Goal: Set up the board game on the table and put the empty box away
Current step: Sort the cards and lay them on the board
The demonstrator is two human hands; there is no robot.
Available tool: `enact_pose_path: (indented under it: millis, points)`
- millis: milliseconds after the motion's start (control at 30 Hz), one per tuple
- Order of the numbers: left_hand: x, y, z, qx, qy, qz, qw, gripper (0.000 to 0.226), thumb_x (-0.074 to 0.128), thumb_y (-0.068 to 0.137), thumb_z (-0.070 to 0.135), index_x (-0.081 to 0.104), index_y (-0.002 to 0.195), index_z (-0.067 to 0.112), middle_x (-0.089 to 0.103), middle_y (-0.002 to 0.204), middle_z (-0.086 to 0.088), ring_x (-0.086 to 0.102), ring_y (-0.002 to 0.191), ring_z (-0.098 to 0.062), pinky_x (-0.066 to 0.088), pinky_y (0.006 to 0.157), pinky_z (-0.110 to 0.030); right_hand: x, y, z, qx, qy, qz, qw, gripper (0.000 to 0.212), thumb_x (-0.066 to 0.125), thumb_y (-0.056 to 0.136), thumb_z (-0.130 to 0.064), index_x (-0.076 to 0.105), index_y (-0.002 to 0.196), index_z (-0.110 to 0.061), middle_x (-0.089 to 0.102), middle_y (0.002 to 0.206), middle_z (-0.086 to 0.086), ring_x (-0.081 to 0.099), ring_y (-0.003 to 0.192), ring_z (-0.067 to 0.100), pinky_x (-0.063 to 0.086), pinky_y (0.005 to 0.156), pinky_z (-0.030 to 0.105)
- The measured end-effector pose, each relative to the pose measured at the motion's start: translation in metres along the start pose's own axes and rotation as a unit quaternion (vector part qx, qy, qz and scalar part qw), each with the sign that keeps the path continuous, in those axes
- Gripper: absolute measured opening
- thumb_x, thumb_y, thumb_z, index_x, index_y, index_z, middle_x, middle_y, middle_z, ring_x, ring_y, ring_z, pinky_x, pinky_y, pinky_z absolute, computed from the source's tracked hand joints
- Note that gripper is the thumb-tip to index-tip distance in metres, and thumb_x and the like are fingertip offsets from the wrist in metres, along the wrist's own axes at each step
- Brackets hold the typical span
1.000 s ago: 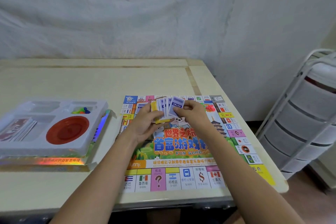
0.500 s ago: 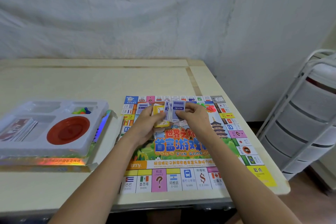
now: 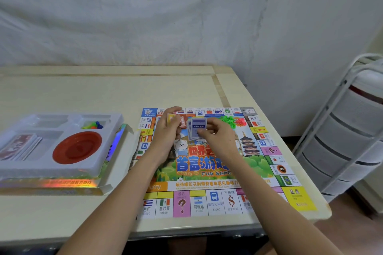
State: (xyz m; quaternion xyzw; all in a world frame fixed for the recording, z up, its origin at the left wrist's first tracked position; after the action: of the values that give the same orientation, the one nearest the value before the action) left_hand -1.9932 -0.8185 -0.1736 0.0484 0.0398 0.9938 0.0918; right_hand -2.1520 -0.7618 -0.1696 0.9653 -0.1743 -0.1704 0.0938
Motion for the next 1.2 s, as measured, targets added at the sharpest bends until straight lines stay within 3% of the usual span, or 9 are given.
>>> enact_pose_path:
  millis: [167, 233, 333, 567, 667, 800, 900, 1000, 1200]
  points:
    - [0.014, -0.006, -0.008, -0.014, 0.021, -0.004, 1.0, 0.012, 0.05, 0.102, 0.026, 0.062, 0.105, 0.025, 0.055, 0.068, 0.0, 0.051, 0.054, -0.01, 0.042, 0.051, -0.022, 0.013, -0.005, 0.009, -0.024, -0.145, -0.023, 0.989, 0.019, 0.059, 0.094, -0.013, 0.069, 0.11, -0.014, 0.071, 0.096, -0.003, 0.063, 0.082, 0.008, 0.044, 0.064, 0.006]
    - [0.014, -0.007, -0.007, -0.012, 0.026, 0.0, 1.0, 0.012, 0.054, 0.1, 0.024, 0.062, 0.108, 0.02, 0.063, 0.078, 0.0, 0.061, 0.057, -0.004, 0.046, 0.05, -0.019, 0.013, -0.005, 0.009, -0.04, -0.171, -0.017, 0.984, 0.023, 0.054, 0.098, -0.016, 0.07, 0.113, -0.013, 0.073, 0.097, 0.002, 0.065, 0.083, 0.014, 0.052, 0.069, 0.02]
    - [0.012, -0.004, -0.01, 0.006, 0.068, 0.012, 0.998, 0.011, 0.06, 0.096, 0.021, 0.065, 0.103, 0.028, 0.07, 0.099, -0.001, 0.071, 0.084, -0.015, 0.054, 0.059, -0.024, 0.013, -0.005, 0.007, -0.065, -0.2, -0.001, 0.978, 0.021, 0.052, 0.098, -0.016, 0.072, 0.101, -0.01, 0.072, 0.088, 0.006, 0.063, 0.079, 0.019, 0.052, 0.071, 0.035]
    - [0.01, -0.003, -0.013, 0.01, 0.075, 0.029, 0.997, 0.009, 0.063, 0.094, 0.021, 0.066, 0.099, 0.028, 0.068, 0.107, 0.005, 0.069, 0.096, -0.016, 0.062, 0.073, -0.038, 0.009, -0.005, 0.01, -0.056, -0.19, 0.009, 0.98, 0.021, 0.059, 0.095, -0.02, 0.074, 0.091, -0.007, 0.073, 0.082, 0.008, 0.065, 0.076, 0.021, 0.053, 0.07, 0.035]
    - [0.008, -0.002, -0.012, 0.014, 0.084, 0.035, 0.996, 0.007, 0.063, 0.094, 0.023, 0.067, 0.097, 0.029, 0.069, 0.106, 0.004, 0.069, 0.092, -0.015, 0.059, 0.065, -0.029, 0.011, -0.003, 0.008, -0.064, -0.192, 0.005, 0.979, 0.023, 0.058, 0.095, -0.021, 0.072, 0.086, -0.006, 0.071, 0.078, 0.009, 0.064, 0.073, 0.023, 0.052, 0.068, 0.037]
    - [-0.012, 0.007, 0.002, 0.016, 0.048, 0.026, 0.998, 0.015, 0.069, 0.089, 0.011, 0.067, 0.093, 0.026, 0.071, 0.095, -0.001, 0.071, 0.081, -0.013, 0.054, 0.061, -0.025, 0.022, 0.018, -0.009, -0.045, -0.175, -0.024, 0.983, 0.021, 0.062, 0.092, -0.021, 0.07, 0.076, -0.009, 0.067, 0.066, 0.008, 0.062, 0.065, 0.024, 0.045, 0.058, 0.026]
    - [-0.042, 0.029, 0.018, 0.05, 0.14, 0.021, 0.989, 0.027, 0.072, 0.082, -0.001, 0.068, 0.096, 0.022, 0.068, 0.085, 0.003, 0.061, 0.069, -0.005, 0.05, 0.061, -0.023, 0.04, 0.045, -0.031, -0.032, -0.145, -0.048, 0.988, 0.007, 0.066, 0.086, -0.016, 0.073, 0.084, -0.014, 0.071, 0.069, 0.009, 0.066, 0.065, 0.024, 0.051, 0.059, 0.032]
    - [-0.071, 0.056, 0.028, 0.031, 0.18, 0.038, 0.982, 0.025, 0.072, 0.081, -0.004, 0.067, 0.097, 0.015, 0.065, 0.079, -0.001, 0.058, 0.061, -0.008, 0.047, 0.057, -0.023, 0.063, 0.071, -0.047, 0.002, -0.122, -0.088, 0.989, 0.012, 0.07, 0.081, -0.011, 0.071, 0.093, -0.015, 0.072, 0.071, 0.008, 0.071, 0.071, 0.019, 0.056, 0.066, 0.029]
    - [-0.09, 0.104, 0.02, -0.047, 0.318, 0.024, 0.947, 0.023, 0.073, 0.076, 0.004, 0.067, 0.089, 0.022, 0.067, 0.087, -0.002, 0.063, 0.082, -0.023, 0.048, 0.065, -0.029, 0.104, 0.115, -0.039, 0.046, -0.208, -0.15, 0.965, 0.017, 0.073, 0.076, -0.013, 0.073, 0.093, -0.011, 0.071, 0.087, 0.005, 0.067, 0.081, 0.021, 0.053, 0.063, 0.025]
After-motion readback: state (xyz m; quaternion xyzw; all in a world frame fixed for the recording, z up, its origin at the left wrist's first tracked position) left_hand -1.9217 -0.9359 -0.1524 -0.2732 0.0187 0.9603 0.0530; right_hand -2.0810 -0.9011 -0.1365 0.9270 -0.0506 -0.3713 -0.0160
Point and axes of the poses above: each hand's wrist, its own y-axis towards the middle knuckle, its own x-axis out of the palm, z = x × y, the point moved 5 cm from there along y, towards the middle knuckle
